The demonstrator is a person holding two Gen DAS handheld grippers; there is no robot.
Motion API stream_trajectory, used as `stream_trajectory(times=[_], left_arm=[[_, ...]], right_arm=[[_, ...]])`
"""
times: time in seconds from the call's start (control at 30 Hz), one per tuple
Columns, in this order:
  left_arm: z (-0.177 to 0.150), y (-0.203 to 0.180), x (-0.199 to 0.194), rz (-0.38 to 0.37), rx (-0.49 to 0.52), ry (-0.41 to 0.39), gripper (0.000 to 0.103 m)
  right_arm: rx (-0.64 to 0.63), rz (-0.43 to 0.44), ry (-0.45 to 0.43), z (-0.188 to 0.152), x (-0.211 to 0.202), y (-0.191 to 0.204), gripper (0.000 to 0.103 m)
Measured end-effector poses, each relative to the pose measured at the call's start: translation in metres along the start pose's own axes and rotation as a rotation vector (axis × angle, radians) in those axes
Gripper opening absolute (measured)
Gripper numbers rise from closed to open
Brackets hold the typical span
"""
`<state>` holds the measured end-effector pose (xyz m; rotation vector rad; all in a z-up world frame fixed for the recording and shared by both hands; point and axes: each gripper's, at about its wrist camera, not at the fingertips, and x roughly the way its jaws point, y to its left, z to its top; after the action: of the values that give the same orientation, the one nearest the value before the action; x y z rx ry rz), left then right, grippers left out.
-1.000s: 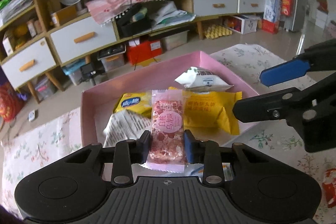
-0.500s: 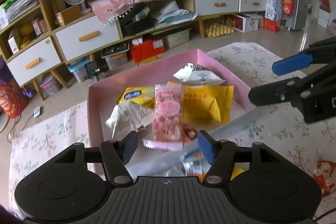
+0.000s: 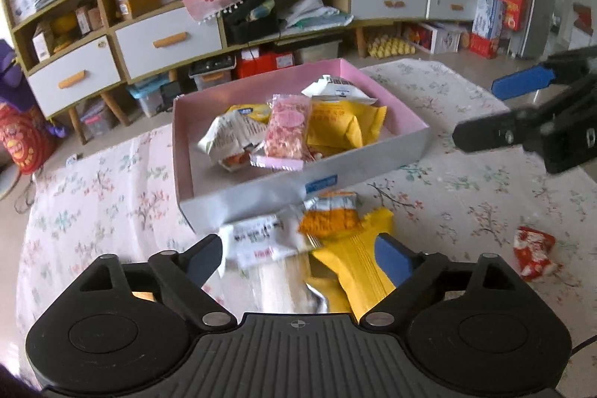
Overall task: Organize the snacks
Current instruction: 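Move the left gripper to the yellow bag while the right moves to another red wrapper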
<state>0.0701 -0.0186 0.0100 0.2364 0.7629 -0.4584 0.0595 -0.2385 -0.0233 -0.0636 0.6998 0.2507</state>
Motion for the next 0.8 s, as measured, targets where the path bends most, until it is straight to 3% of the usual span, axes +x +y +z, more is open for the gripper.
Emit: stream_trajectory(times=[0.23,0.5,0.8], left_arm=[[-0.028,-0.004,-0.013,-0.034,-0.015,-0.001,0.093],[-0.055,-0.021,-0.024,-0.038,0.108,-0.018,0.093],[-0.064,-0.041,-0.024,-0.083,0.17,-0.024,0.093]], right_arm=[[-0.142,-0.011,0.023,-0.031,-0.008,0.016,0.074],[-0.28,0.02,0.024,-0.066,-0.029,0.023,0.077],[-0.402,0.028,0.131,-0.112,-0.027,0.019,0.077]])
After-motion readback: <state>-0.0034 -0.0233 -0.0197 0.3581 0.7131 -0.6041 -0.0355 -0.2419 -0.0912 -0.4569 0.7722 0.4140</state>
